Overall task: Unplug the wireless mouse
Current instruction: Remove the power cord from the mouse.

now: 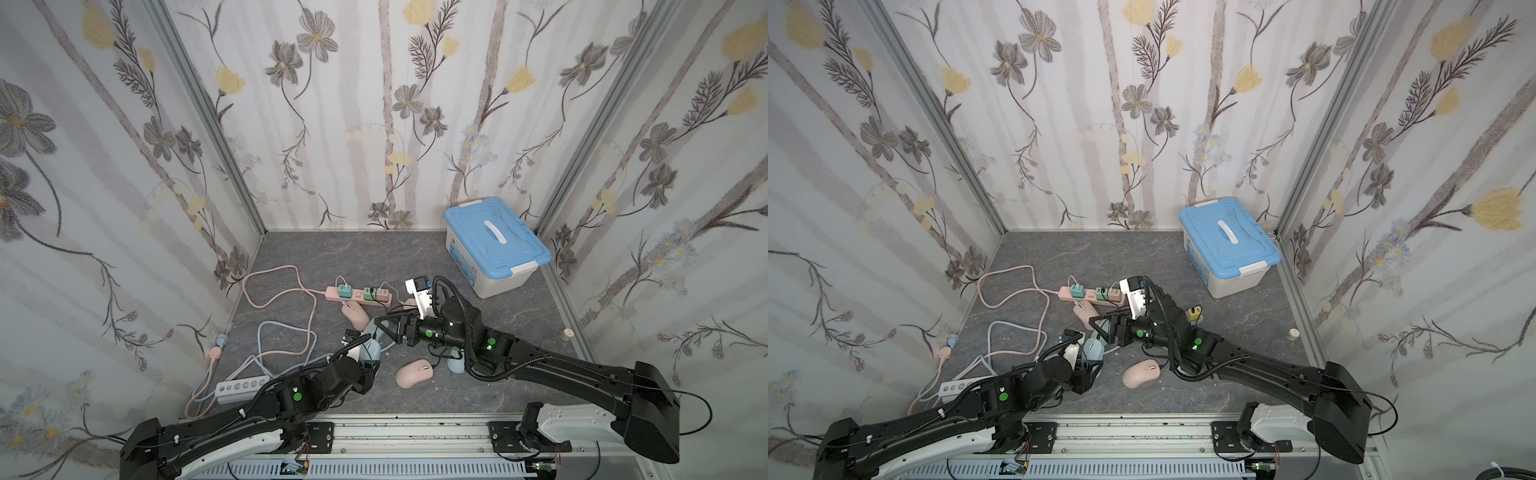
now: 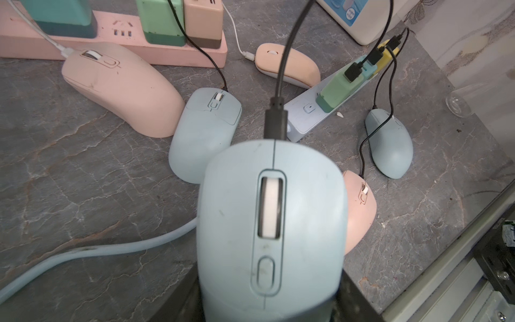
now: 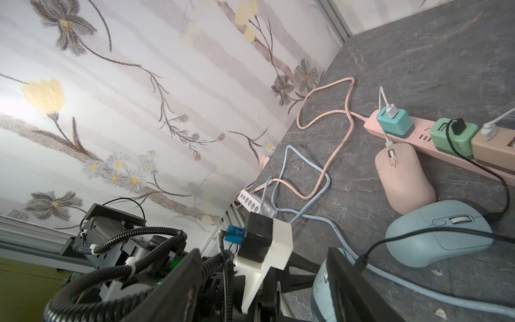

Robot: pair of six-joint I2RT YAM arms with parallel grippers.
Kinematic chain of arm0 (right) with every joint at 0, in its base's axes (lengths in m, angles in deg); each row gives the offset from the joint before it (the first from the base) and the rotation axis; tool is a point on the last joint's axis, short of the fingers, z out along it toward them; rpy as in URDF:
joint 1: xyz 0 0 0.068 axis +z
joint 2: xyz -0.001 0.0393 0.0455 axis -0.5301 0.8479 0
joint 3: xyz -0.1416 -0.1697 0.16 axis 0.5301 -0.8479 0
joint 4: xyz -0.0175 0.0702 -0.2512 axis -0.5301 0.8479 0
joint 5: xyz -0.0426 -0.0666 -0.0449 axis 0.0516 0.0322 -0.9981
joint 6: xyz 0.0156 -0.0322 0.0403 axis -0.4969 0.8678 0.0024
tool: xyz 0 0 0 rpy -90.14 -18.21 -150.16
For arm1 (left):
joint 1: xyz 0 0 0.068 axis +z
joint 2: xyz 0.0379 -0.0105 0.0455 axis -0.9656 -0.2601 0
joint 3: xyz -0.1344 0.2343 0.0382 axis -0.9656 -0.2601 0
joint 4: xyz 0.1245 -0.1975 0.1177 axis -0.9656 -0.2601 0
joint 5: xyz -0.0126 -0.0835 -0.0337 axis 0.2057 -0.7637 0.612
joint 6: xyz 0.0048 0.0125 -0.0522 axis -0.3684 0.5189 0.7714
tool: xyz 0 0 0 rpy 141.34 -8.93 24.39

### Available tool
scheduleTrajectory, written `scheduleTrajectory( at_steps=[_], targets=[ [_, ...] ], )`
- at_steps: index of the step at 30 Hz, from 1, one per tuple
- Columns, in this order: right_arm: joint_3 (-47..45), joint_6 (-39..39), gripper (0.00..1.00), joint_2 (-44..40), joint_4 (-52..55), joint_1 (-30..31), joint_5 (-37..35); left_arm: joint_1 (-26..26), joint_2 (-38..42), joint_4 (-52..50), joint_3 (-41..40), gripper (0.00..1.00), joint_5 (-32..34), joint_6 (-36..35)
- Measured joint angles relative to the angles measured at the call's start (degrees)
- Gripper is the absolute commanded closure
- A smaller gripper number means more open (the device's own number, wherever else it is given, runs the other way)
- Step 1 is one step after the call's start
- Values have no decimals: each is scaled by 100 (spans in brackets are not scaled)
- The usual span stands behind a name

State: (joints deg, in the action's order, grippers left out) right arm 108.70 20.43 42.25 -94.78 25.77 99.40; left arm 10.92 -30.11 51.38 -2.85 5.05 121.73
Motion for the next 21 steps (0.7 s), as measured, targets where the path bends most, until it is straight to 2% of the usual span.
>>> scheduleTrajectory(
  at_steps=[10, 12, 16, 21],
  targets=[
    [-304, -372, 41, 439, 76, 33, 293, 0, -297, 251, 289, 100, 11, -422],
    [-304, -424, 45, 470, 72, 33, 299, 0, -337, 308, 337, 100, -4, -490],
    [-282, -560, 52, 531, 50, 20, 140, -7, -350, 323, 382, 100, -13, -575],
    [-321, -745, 53, 501, 52, -33, -140, -39, -350, 363, 413, 100, -31, -638]
  ],
)
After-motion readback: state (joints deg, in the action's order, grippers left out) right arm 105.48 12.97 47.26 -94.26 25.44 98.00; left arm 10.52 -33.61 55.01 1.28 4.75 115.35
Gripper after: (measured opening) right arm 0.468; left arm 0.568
